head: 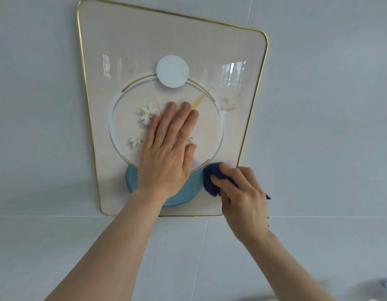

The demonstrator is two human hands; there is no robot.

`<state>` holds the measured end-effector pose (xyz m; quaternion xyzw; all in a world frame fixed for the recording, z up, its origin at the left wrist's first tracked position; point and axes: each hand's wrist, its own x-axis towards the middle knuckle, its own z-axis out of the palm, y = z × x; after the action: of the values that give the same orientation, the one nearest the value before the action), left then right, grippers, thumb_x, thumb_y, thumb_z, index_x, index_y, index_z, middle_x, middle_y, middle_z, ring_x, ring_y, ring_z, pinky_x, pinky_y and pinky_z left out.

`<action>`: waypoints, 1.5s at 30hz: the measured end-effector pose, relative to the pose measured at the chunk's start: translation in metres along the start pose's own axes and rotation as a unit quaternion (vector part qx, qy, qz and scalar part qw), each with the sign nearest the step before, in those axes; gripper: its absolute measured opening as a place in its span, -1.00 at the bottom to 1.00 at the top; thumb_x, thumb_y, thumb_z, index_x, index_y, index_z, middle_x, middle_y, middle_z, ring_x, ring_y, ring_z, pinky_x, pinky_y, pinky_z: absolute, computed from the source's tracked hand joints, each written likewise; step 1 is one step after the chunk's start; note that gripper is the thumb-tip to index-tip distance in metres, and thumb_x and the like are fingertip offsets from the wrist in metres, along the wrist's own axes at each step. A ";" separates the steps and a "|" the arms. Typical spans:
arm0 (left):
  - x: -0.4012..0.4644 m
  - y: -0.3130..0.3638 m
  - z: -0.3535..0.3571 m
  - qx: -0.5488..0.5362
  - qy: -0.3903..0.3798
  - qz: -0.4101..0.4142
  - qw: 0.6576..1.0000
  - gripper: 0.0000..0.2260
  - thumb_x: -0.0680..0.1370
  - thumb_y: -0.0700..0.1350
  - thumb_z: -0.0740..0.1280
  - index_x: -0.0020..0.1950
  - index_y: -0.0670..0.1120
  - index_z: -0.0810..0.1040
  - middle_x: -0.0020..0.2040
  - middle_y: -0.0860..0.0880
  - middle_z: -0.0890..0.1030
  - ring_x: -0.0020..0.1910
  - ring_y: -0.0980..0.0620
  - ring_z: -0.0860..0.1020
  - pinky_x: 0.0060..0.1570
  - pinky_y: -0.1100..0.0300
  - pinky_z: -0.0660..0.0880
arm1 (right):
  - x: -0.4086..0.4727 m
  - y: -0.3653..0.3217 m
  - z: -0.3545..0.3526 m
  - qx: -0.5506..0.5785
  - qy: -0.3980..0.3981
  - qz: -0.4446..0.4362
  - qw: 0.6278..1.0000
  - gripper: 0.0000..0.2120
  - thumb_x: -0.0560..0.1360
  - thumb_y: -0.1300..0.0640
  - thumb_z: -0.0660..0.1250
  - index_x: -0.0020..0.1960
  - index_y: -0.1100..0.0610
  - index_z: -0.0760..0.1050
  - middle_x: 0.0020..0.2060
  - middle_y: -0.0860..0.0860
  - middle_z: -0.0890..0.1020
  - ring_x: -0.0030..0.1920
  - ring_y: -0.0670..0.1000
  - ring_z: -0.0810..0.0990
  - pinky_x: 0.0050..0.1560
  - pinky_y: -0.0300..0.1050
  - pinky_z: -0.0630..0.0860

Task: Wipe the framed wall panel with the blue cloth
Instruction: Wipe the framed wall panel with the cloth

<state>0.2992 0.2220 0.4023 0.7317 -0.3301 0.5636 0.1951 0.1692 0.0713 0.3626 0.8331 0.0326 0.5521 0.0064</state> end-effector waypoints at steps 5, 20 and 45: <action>0.001 0.000 -0.002 0.001 0.003 -0.003 1.000 -0.45 0.71 -0.03 0.16 0.70 -0.06 0.14 0.71 -0.02 0.13 0.71 -0.09 0.04 0.68 -0.10 -0.03 | 0.110 0.006 -0.027 0.039 0.175 0.053 0.982 -0.73 0.48 0.44 0.42 0.09 0.19 0.73 0.19 0.12 0.70 0.08 0.21 0.56 0.11 -0.35 0.40; 0.002 0.001 0.001 0.011 0.006 -0.002 1.000 -0.43 0.71 0.00 0.15 0.70 -0.03 0.07 0.71 -0.01 0.13 0.71 -0.04 0.00 0.68 -0.06 -0.08 | 0.102 0.011 -0.006 0.003 0.169 0.070 0.983 -0.64 0.42 0.54 0.38 0.10 0.25 0.71 0.10 0.18 0.70 0.00 0.24 0.55 -0.01 -0.26 0.35; 0.000 -0.083 -0.060 -0.052 -0.006 -0.248 0.967 0.24 0.28 0.56 0.34 0.71 -0.11 -0.06 0.73 -0.04 0.02 0.72 0.01 -0.06 0.68 0.02 -0.01 | 0.209 -0.141 0.029 0.061 0.099 -0.132 0.984 -0.70 0.40 0.44 0.47 0.09 0.23 0.71 0.17 0.17 0.69 0.06 0.30 0.60 -0.03 0.15 0.58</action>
<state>0.3152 0.3203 0.4266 0.7831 -0.1686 0.4751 0.3643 0.2701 0.2251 0.5373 0.7617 0.1761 0.6231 0.0250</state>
